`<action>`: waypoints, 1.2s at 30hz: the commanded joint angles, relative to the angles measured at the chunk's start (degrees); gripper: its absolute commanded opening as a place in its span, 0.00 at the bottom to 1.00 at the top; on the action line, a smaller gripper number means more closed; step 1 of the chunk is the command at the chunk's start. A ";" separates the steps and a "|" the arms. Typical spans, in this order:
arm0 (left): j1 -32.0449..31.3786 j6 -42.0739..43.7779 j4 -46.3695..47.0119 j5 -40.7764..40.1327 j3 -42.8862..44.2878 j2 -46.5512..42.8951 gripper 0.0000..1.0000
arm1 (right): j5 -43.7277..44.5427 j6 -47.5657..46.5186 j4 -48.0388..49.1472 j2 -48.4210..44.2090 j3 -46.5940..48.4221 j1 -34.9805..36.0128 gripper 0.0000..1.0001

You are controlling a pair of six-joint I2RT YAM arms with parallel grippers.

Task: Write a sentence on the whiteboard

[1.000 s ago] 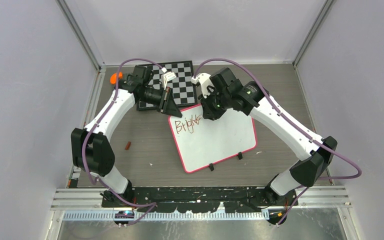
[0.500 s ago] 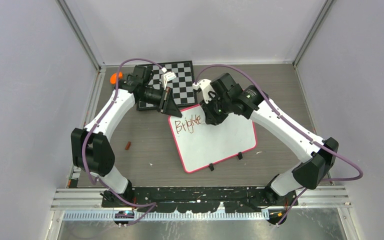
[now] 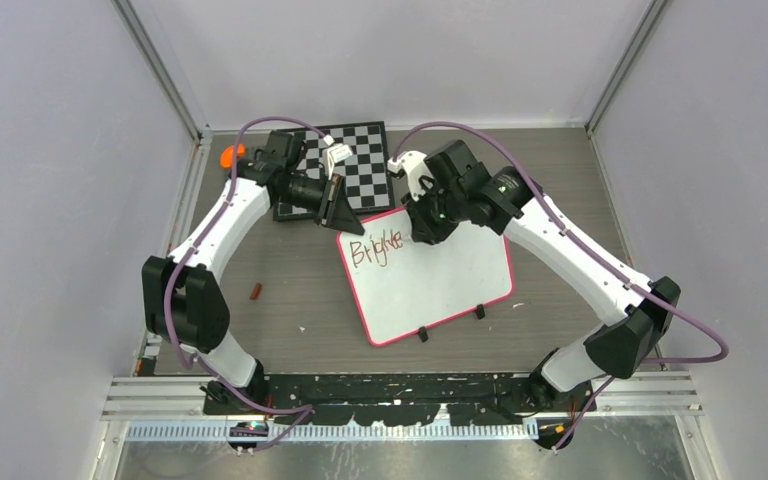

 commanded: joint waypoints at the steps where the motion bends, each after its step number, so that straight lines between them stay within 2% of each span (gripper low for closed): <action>1: -0.23 -0.41 -1.39 -1.00 1.02 -1.00 0.00 | 0.97 -0.89 1.75 -1.47 3.44 -0.19 0.00; 17: -0.23 -0.15 -1.68 -0.97 1.18 -0.90 0.00 | 3.66 -1.14 1.95 -1.01 1.28 -0.63 0.00; 24: -0.23 -0.06 -1.58 -1.09 0.87 -1.05 0.00 | 1.50 -0.53 1.97 -2.69 -2.02 -0.57 0.00; 36: -0.23 -0.13 -1.68 -1.05 1.02 -1.00 0.00 | 0.25 -0.06 1.80 -1.09 0.63 -0.20 0.00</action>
